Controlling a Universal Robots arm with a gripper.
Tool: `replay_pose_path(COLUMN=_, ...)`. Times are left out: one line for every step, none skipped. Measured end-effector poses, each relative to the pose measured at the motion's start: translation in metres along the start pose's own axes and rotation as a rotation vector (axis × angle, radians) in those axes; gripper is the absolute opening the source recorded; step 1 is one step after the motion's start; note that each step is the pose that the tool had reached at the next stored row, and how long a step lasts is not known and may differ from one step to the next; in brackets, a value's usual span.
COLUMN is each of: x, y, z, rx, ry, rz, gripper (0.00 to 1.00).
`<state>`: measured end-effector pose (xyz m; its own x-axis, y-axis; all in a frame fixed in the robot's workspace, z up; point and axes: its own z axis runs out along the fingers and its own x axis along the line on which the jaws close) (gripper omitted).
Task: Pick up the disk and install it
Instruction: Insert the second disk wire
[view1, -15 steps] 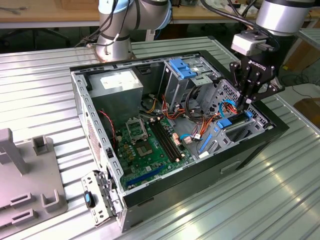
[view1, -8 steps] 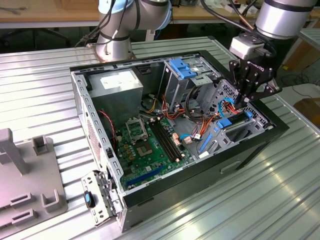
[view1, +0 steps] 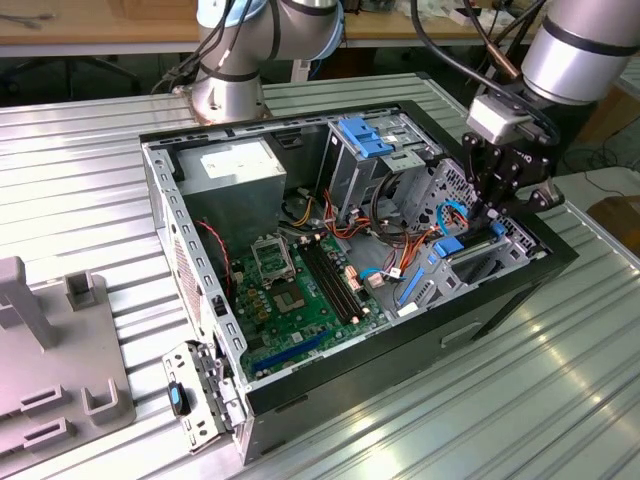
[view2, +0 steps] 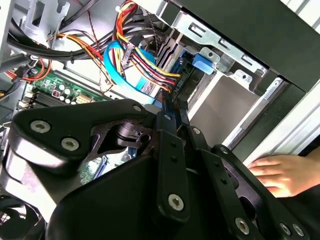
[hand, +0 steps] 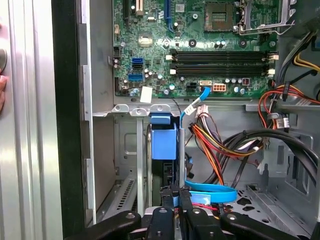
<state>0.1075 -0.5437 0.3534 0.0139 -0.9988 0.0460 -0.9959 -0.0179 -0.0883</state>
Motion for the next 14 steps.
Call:
replay_pose_path(x=0.0015, y=0.0004, z=0.0012, rx=0.0001, ry=-0.0059, rz=0.001, gripper=0.16)
replay_pose_path(x=0.0026, y=0.0006, z=0.0021, rx=0.0002, ry=-0.0104, rz=0.001, gripper=0.16)
replay_pose_path(x=0.0032, y=0.0007, z=0.0026, rx=0.0003, ry=-0.0142, rz=0.001, gripper=0.16)
replay_pose_path(x=0.0037, y=0.0007, z=0.0027, rx=0.0003, ry=-0.0173, rz=0.002, gripper=0.16)
replay_pose_path(x=0.004, y=0.0007, z=0.0027, rx=0.0003, ry=-0.0178, rz=0.002, gripper=0.16)
replay_pose_path(x=0.0043, y=0.0007, z=0.0027, rx=0.0003, ry=-0.0177, rz=0.002, gripper=0.16)
replay_pose_path(x=0.0046, y=0.0007, z=0.0027, rx=0.0003, ry=-0.0178, rz=0.002, gripper=0.16)
replay_pose_path(x=0.0047, y=0.0007, z=0.0027, rx=0.0003, ry=-0.0178, rz=0.002, gripper=0.16)
replay_pose_path(x=0.0049, y=0.0007, z=0.0028, rx=0.0003, ry=-0.018, rz=0.002, gripper=0.16)
replay_pose_path(x=0.0055, y=0.0007, z=0.0028, rx=0.0003, ry=-0.0193, rz=0.002, gripper=0.16)
replay_pose_path(x=0.006, y=0.0007, z=0.0028, rx=0.0003, ry=-0.0209, rz=0.002, gripper=0.16)
replay_pose_path(x=0.0068, y=0.0007, z=0.0029, rx=0.0004, ry=-0.023, rz=0.002, gripper=0.16)
replay_pose_path(x=0.0078, y=0.0007, z=0.0029, rx=0.0004, ry=-0.0249, rz=0.002, gripper=0.16)
replay_pose_path(x=0.0087, y=0.0007, z=0.003, rx=0.0005, ry=-0.0295, rz=0.003, gripper=0.16)
